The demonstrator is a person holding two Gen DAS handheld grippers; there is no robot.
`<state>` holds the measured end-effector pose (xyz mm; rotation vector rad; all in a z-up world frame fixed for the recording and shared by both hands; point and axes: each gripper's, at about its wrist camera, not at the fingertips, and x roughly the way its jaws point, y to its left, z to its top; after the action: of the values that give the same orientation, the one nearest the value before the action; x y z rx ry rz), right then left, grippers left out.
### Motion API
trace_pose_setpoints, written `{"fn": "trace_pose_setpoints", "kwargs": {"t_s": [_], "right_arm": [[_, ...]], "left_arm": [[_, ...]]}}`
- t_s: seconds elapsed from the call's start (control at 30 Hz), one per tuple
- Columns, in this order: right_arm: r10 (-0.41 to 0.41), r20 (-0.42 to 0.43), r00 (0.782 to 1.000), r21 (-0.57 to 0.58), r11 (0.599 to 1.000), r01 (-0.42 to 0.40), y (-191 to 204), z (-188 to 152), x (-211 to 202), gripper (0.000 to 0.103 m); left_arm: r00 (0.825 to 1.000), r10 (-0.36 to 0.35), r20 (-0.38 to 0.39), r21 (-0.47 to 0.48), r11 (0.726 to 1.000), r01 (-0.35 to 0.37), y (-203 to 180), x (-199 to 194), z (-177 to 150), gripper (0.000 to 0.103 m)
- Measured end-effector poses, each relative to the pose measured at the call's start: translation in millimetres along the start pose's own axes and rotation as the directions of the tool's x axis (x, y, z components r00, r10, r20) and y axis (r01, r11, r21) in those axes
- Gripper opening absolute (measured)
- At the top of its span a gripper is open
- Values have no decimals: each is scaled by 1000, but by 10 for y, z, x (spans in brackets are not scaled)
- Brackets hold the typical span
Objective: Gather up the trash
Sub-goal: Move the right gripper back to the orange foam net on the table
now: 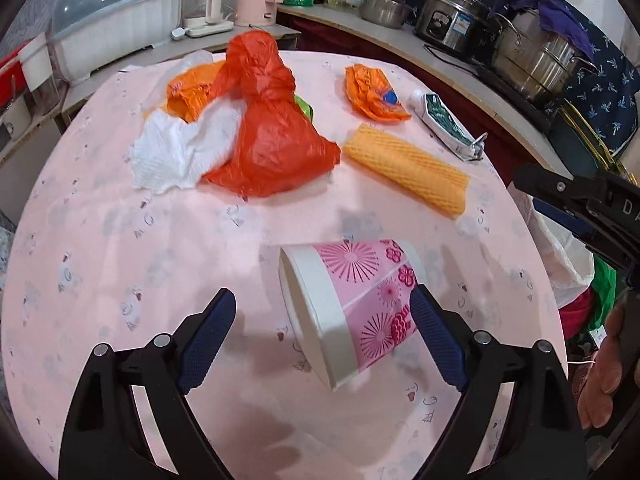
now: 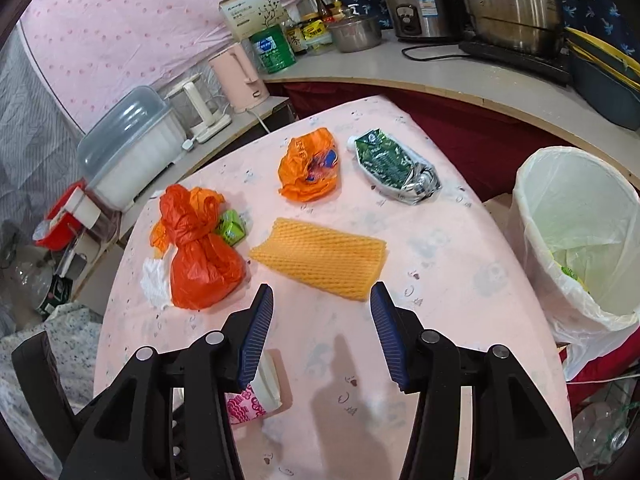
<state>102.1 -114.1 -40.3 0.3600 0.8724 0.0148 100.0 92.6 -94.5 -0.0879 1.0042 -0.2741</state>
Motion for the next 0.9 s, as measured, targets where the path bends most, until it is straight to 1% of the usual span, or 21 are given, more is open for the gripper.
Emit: {"fn": "trace_pose_setpoints", "kwargs": {"t_s": [0.07, 0.1, 0.17, 0.23, 0.27, 0.3, 0.33, 0.37, 0.4, 0.5, 0.73, 0.9], "right_arm": [[-2, -7, 1000, -3, 1000, 2, 15, -12, 26, 50], [-3, -11, 1000, -3, 1000, 3, 19, -13, 40, 50], [-5, -19, 1000, -3, 1000, 4, 29, -20, 67, 50], [-5, -25, 1000, -5, 1000, 5, 36, -32, 92, 50], [-7, -28, 1000, -7, 1000, 6, 42, -37, 106, 50], [-8, -30, 1000, -8, 1000, 8, 47, -41, 114, 50], [-9, -32, 999, -9, 1000, 8, 50, -45, 118, 50], [-8, -34, 999, -9, 1000, 8, 53, -43, 128, 50], [-8, -35, 999, -9, 1000, 8, 55, -41, 137, 50], [-8, -38, 999, -11, 1000, 8, 66, -40, 149, 50], [-14, -32, 999, -8, 1000, 14, 38, 0, 190, 50], [-13, -34, 999, 13, 1000, 14, -67, 88, 367, 50]], "left_arm": [[1000, -11, -5, 2, 1000, 11, -29, 37, -23, 81], [1000, -18, -9, 4, 1000, 18, -41, 58, -32, 73], [999, -37, -31, 9, 999, 37, -59, 117, -33, 64], [997, -63, -41, -3, 998, 63, -57, 145, -35, 59], [997, -73, -38, -7, 997, 73, -57, 142, -36, 53], [996, -84, -35, -6, 996, 84, -68, 137, -32, 45], [995, -97, -32, 1, 995, 97, -86, 132, -27, 42], [994, -101, -34, 11, 995, 101, -112, 129, -21, 33], [993, -110, -35, 23, 994, 111, -140, 126, -17, 21], [991, -125, -43, 41, 991, 126, -183, 114, -14, 3], [994, -109, 8, 24, 994, 108, -97, -9, 74, 3], [995, -92, 33, 5, 996, 92, -1, -46, 205, 3]]}}
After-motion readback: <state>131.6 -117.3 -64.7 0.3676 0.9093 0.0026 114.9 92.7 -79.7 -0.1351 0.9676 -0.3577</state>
